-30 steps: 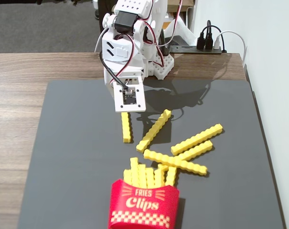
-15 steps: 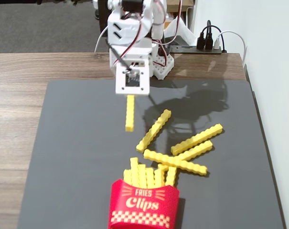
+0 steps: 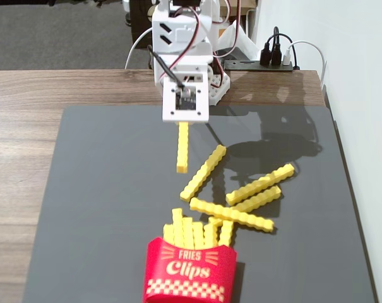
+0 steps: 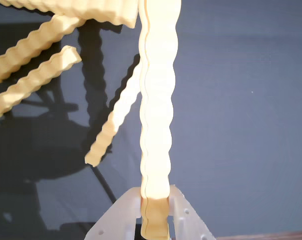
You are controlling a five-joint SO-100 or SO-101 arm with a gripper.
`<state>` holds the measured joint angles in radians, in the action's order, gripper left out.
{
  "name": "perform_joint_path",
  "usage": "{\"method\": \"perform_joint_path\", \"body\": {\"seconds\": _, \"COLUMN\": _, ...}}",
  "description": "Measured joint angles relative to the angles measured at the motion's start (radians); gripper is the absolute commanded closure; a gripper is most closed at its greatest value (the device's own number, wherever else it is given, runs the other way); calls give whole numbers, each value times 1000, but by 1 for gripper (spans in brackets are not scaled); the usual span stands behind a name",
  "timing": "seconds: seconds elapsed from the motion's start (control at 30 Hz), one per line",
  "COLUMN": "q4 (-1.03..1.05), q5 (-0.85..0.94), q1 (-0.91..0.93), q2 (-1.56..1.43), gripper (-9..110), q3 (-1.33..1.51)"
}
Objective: Grab a fry
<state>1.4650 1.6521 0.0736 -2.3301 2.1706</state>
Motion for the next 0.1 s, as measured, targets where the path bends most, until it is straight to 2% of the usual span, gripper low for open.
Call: {"method": "perform_joint_path", "body": {"seconds": 0.1, "q4": 0, "q5": 0, "q1": 0, "q2": 3, "gripper": 101, "q3": -2}}
